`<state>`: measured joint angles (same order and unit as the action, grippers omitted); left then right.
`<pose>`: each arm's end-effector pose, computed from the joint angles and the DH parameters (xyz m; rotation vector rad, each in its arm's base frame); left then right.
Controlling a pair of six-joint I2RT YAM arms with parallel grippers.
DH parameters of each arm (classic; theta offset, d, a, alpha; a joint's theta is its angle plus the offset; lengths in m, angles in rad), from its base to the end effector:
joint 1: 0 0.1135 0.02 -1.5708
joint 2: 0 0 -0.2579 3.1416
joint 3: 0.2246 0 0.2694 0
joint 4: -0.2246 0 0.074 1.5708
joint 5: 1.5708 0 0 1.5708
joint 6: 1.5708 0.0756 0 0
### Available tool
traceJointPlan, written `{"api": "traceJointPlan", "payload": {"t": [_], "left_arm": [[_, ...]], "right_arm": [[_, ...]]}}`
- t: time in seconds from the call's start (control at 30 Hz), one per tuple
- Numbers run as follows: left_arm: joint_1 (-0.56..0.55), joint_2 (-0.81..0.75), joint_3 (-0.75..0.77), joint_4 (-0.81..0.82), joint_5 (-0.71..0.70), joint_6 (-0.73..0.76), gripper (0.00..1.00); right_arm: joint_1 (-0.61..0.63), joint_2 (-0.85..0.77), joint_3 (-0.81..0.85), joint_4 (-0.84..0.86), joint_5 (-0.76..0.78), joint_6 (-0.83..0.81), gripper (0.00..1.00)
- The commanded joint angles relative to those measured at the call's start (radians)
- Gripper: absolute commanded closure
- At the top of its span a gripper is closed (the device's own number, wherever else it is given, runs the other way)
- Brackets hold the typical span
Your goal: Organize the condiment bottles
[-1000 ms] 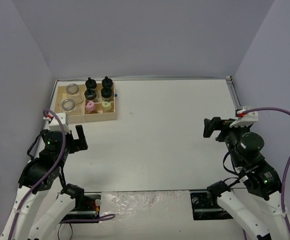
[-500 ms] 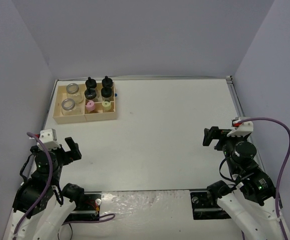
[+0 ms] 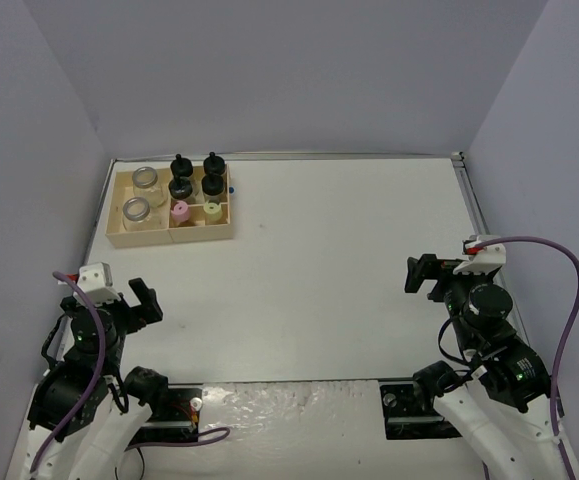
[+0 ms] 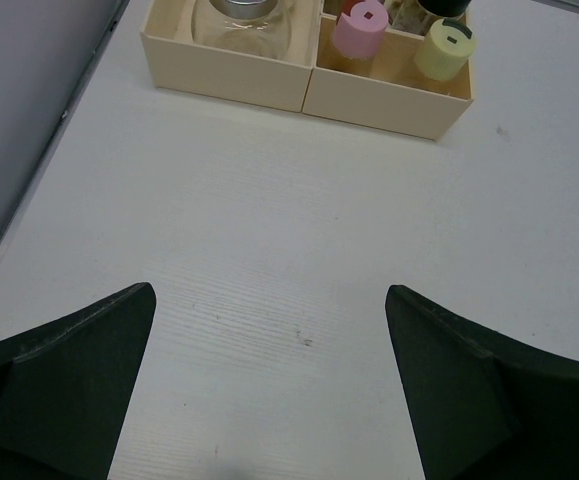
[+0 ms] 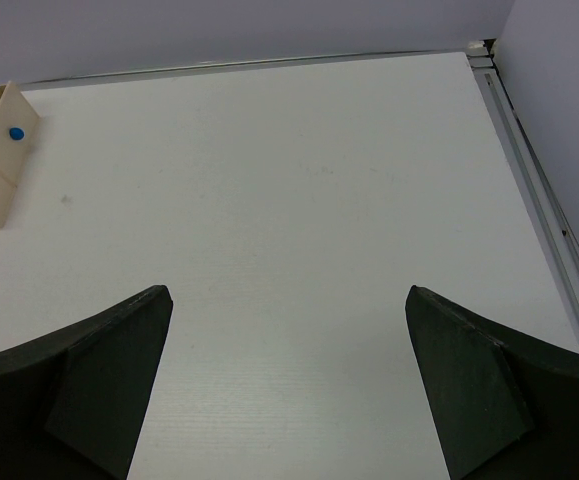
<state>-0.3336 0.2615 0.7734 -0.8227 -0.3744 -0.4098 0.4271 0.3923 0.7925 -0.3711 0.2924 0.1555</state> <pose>0.1110 -0.0092 0.3170 -0.3249 1.8340 -0.1630 0.1424 0.0409 0.3739 0.0227 1.5475 0.2366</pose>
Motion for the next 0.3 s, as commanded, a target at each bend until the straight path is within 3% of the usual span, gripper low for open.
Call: {"api": "traceJointPlan", "payload": {"t": [0.0,0.27], "left_arm": [[0.001,0.025,0.017,0.065,-0.005,-0.013,0.03],[0.001,0.031,0.015,0.066,0.004,-0.014,0.03]], "right_arm": [[0.006,0.013,0.008,0.067,0.028,0.004,0.00],[0.006,0.017,0.008,0.067,0.031,0.006,0.00]]}}
